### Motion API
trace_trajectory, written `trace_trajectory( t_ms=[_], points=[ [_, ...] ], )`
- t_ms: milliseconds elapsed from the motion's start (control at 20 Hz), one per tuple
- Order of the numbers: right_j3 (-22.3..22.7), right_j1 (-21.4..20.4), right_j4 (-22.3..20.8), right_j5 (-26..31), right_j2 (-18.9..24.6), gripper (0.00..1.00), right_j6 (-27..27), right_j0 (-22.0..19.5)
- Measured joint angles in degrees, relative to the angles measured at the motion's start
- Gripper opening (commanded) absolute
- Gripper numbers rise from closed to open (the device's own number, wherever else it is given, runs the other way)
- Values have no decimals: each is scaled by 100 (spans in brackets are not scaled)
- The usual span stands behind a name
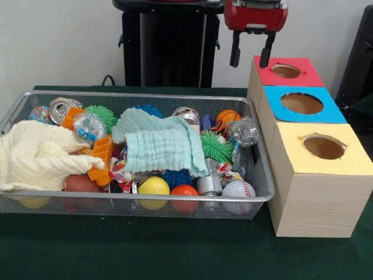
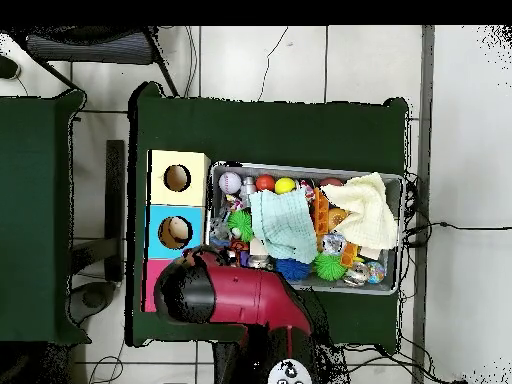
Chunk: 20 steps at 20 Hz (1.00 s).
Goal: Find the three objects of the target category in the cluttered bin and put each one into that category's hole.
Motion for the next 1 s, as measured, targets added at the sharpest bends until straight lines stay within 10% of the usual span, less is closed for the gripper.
trace_trajectory(
  t_ms=[1000],
  points=[
    [-1481, 1487, 0, -672, -586, 100, 0, -36]
  ],
)
